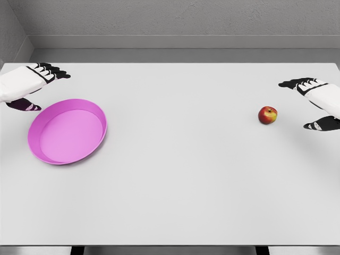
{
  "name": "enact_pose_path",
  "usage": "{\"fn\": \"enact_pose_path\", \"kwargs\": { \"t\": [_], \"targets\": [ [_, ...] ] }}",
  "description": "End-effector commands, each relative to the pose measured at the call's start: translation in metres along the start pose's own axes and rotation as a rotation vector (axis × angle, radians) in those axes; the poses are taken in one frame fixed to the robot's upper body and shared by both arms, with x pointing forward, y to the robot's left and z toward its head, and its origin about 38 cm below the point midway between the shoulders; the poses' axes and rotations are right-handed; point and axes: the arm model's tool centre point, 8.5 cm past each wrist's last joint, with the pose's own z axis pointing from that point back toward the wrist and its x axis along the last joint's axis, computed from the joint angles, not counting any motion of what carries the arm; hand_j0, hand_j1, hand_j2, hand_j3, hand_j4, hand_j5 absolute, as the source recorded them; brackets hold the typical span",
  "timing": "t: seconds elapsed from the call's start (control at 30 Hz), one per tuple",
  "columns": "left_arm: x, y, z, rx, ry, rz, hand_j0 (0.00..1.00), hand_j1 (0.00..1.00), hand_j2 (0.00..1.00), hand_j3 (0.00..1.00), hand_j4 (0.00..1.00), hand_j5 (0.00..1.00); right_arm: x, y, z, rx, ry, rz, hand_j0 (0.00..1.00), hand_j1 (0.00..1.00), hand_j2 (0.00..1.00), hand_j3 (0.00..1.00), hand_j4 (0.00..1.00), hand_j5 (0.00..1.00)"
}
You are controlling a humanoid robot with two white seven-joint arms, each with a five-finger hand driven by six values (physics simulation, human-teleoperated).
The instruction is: Put the apple on the plate with both arms
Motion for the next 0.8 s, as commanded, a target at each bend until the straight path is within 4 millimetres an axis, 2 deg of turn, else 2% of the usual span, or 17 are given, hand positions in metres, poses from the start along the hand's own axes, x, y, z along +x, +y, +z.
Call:
{"fn": "enact_pose_path", "kwargs": {
  "t": [0.0,0.43,0.53,0.67,0.77],
  "targets": [
    [0.008,0.02,-0.005,0.038,-0.026,-0.019,1.0,1.0,1.0,1.0,1.0,1.0,-0.013,-0.026,0.008,0.029,-0.018,0.04,1.0,1.0,1.0,1.0,1.0,1.0],
    [0.006,0.022,-0.003,0.038,-0.021,-0.023,1.0,1.0,1.0,1.0,1.0,1.0,-0.013,-0.026,0.008,0.031,-0.019,0.041,1.0,1.0,1.0,1.0,1.0,1.0],
    [0.006,0.022,-0.002,0.038,-0.02,-0.022,1.0,1.0,1.0,1.0,1.0,1.0,-0.018,-0.031,0.013,0.022,0.001,0.048,1.0,1.0,1.0,1.0,1.0,1.0],
    [0.005,0.022,-0.001,0.036,-0.016,-0.025,1.0,1.0,1.0,1.0,1.0,1.0,-0.035,-0.023,0.02,0.043,0.052,0.025,1.0,1.0,1.0,1.0,1.0,1.0],
    [0.006,0.022,-0.002,0.037,-0.019,-0.023,1.0,1.0,1.0,1.0,1.0,1.0,-0.029,-0.025,0.019,0.04,0.033,0.035,1.0,1.0,1.0,1.0,1.0,1.0]
  ]
}}
